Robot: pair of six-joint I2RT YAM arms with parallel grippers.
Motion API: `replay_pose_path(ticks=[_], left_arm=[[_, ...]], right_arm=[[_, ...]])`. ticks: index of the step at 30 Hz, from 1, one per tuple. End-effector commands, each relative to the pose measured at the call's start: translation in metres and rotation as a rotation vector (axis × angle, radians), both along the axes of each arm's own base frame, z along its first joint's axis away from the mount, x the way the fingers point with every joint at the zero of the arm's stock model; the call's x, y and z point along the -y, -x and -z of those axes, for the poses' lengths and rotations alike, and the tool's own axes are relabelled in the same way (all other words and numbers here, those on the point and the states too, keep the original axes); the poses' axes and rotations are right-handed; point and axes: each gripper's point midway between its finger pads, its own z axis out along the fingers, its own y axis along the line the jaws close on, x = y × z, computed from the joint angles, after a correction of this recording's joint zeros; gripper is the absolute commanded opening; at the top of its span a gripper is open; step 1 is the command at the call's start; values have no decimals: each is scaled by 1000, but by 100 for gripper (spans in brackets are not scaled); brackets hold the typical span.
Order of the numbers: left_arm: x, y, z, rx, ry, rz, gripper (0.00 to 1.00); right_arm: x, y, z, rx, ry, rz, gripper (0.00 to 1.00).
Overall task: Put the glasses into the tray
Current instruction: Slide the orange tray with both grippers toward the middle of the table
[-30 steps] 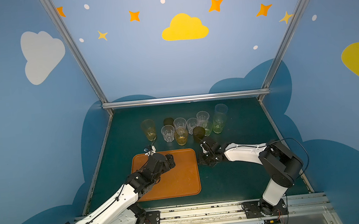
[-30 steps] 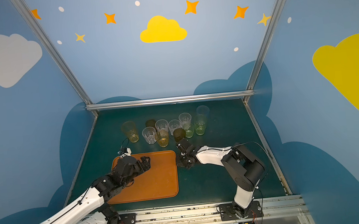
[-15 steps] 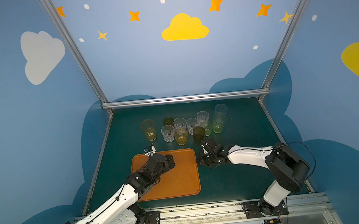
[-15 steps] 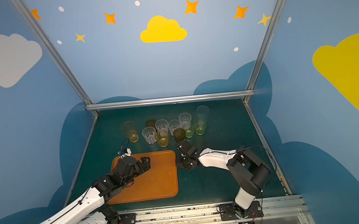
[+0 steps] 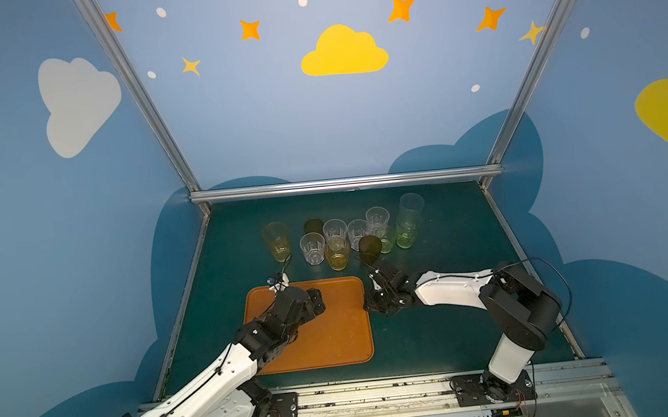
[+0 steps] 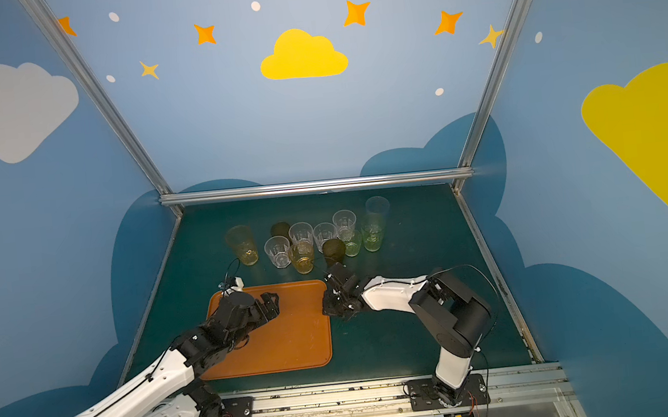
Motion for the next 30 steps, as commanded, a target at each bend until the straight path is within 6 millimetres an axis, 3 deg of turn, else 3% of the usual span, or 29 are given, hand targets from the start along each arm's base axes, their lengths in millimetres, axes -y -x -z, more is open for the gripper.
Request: replay_pose_path(ticks=[1,8,22,30], left_arm=[[-9,1,3,3,-15,-34,100],[-11,2,5,2,-20,-39,100],[-17,-6,1,-1,-63,-53,100],[-18,-11,-1,6,-68,-61,100]], right_arm=[[30,3,19,-27,145,62,6],[51,2,25,-47,185,97,4],[105,5,6,11,317,-30,4],[132,11,6,-4,363,-83,4]])
